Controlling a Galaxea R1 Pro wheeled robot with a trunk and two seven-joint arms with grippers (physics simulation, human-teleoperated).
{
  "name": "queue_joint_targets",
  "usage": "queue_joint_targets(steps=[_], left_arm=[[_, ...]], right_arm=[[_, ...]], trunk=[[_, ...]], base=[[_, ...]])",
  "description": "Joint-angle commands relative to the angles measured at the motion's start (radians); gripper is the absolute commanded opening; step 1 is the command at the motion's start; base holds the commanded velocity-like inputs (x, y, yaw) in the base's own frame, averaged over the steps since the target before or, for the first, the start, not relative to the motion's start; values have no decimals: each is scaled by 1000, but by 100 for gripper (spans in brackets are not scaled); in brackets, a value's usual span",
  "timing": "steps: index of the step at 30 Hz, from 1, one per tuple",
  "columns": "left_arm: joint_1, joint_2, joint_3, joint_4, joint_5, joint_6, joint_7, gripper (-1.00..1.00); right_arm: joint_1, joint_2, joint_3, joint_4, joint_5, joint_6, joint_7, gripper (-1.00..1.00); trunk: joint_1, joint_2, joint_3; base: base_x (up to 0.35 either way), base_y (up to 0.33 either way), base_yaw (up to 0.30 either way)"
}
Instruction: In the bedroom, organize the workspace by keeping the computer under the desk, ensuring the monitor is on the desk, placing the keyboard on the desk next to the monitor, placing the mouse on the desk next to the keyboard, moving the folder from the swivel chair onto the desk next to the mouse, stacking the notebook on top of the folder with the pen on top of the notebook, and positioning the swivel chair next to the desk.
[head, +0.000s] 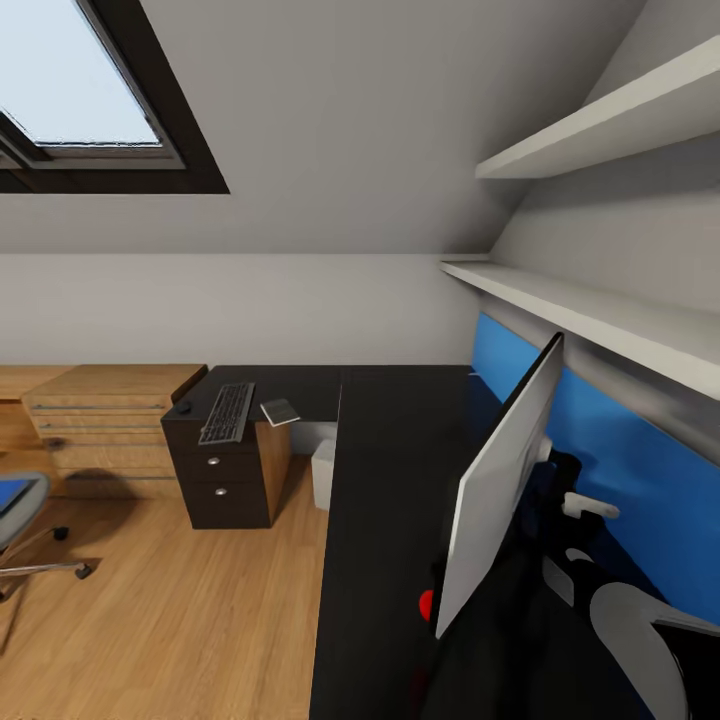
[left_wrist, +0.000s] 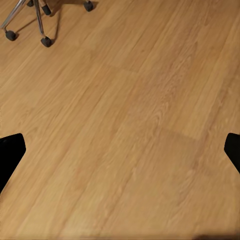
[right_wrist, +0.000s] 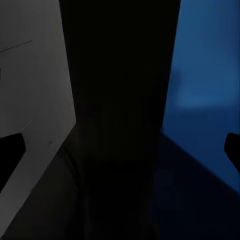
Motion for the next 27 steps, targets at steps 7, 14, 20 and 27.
queue_joint_targets(steps=[7, 14, 20, 27], left_arm=[[1, 0, -9, -3, 6, 1, 5, 100], [0, 1, -7, -3, 7, 80, 4, 100], [1, 2, -8, -4, 7, 178, 4, 100], [1, 2, -10, -6, 7, 194, 4, 100]], right_arm=[[-1, 1, -1, 2, -7, -5, 3, 100], [-1, 3, 1, 3, -7, -4, 6, 100], [-1, 9, -1, 0, -11, 7, 4, 100], [-1, 45, -8, -5, -13, 60, 2, 100]], trunk=[[0, -1, -1], [0, -1, -1], [0, -1, -1], [0, -1, -1]], base=[[-213, 0, 0], [-327, 0, 0], [-311, 0, 0], [-105, 0, 0]])
